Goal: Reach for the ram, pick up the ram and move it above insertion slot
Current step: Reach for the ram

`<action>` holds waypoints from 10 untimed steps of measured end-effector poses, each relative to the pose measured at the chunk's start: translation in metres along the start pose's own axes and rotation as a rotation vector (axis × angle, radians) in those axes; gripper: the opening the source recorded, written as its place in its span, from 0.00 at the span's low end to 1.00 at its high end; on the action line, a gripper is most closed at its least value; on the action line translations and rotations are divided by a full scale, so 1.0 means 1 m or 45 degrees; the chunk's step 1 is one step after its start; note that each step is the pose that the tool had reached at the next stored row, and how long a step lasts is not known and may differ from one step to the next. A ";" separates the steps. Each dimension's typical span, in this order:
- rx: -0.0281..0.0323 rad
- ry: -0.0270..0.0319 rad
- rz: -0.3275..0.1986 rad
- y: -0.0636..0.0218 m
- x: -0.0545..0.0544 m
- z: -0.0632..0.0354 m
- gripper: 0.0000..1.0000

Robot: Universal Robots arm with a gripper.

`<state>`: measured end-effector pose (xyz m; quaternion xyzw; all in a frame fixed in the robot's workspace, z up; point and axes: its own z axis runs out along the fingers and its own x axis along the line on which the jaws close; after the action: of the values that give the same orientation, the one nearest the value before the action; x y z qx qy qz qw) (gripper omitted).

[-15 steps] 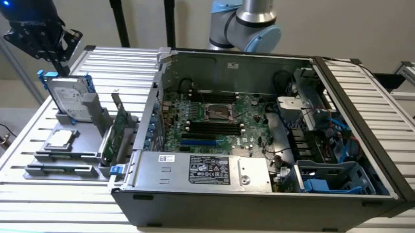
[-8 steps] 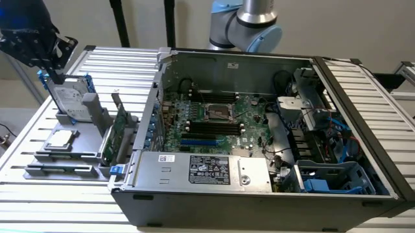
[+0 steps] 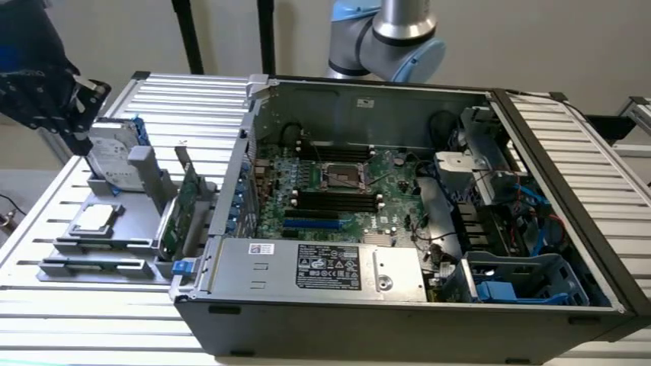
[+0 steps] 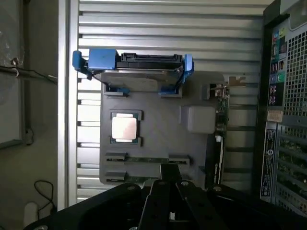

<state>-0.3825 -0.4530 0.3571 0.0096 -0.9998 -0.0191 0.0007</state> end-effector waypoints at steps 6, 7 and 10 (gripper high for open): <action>-0.0001 0.0000 0.000 -0.0245 0.004 0.0061 0.11; 0.0000 0.0001 0.000 -0.0274 0.006 0.0071 0.11; 0.0000 0.0001 0.000 -0.0351 0.011 0.0098 0.11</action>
<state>-0.3924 -0.4879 0.3459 0.0095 -0.9998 -0.0191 0.0007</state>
